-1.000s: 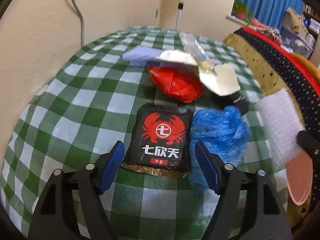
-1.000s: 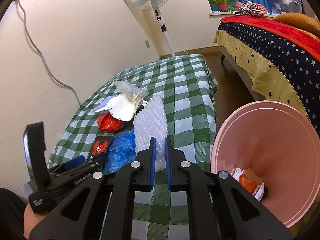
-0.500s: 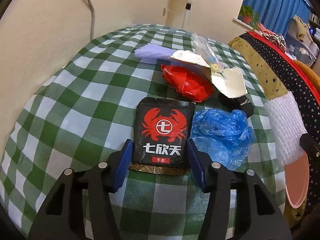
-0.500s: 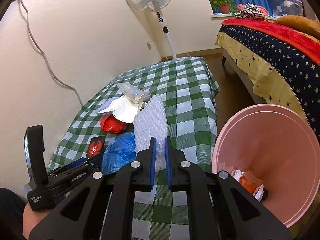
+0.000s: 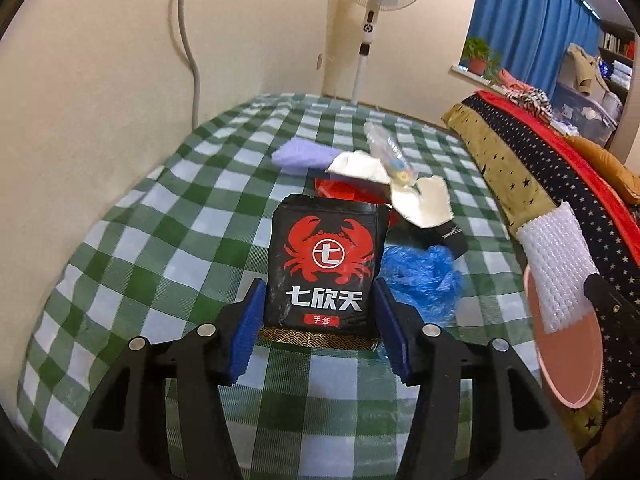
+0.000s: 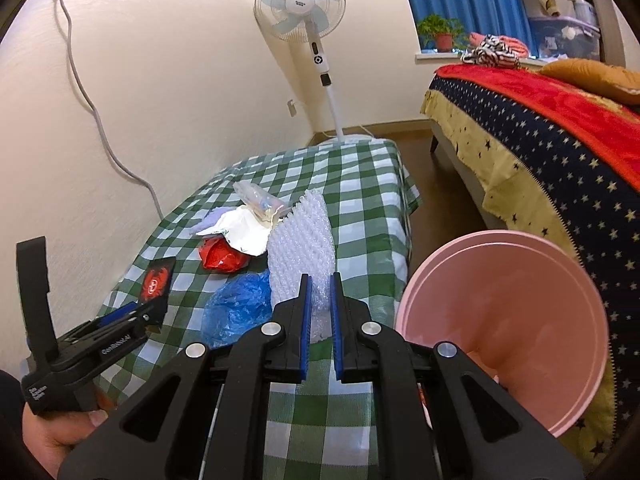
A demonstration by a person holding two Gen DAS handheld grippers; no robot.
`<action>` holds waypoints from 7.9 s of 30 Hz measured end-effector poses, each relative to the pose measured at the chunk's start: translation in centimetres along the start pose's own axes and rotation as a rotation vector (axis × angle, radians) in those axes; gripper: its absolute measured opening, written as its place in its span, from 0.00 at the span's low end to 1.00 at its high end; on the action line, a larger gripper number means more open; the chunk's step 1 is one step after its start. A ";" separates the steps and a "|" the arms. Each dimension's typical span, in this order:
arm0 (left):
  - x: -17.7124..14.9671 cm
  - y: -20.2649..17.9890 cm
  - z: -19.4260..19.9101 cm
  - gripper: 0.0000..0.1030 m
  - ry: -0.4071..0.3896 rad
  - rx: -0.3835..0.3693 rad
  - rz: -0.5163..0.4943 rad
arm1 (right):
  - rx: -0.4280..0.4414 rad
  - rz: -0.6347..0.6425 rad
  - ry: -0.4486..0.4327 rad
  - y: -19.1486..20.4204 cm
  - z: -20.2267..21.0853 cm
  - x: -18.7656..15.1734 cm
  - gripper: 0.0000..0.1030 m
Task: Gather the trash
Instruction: 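Carry the black crab packet and white mesh foam over the pink bin with both tools, then open both tools to drop the packet and foam into the pink bin, then move both tools back to the cot toward the blue bag and black pouch, then grasp the blue plastic bag with the left tool while the right tool grasps the small black pouch, then carry the blue bag and black pouch over the pink bin with both tools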
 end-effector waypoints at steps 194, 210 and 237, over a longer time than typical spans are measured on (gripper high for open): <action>-1.1 0.3 -5.3 0.02 0.062 -0.003 0.073 | -0.034 0.082 0.216 3.9 -15.6 0.3 0.30; -1.6 0.2 -4.5 0.02 0.040 -0.011 0.084 | -0.026 0.132 0.169 3.6 -10.3 -0.4 0.22; -0.6 -1.9 3.6 0.01 -0.084 -0.012 -0.018 | -0.051 0.108 0.010 2.3 2.2 1.8 0.22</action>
Point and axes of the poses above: each gripper's, at about its wrist camera, not at the fingertips, and z roughly against the way its jaws point, y to its left, x to its top, the point moved 1 cm from there along -z, roughly the way its jaws point, and after that the axes turned 12 degrees about -z, right-handed, at the moved point
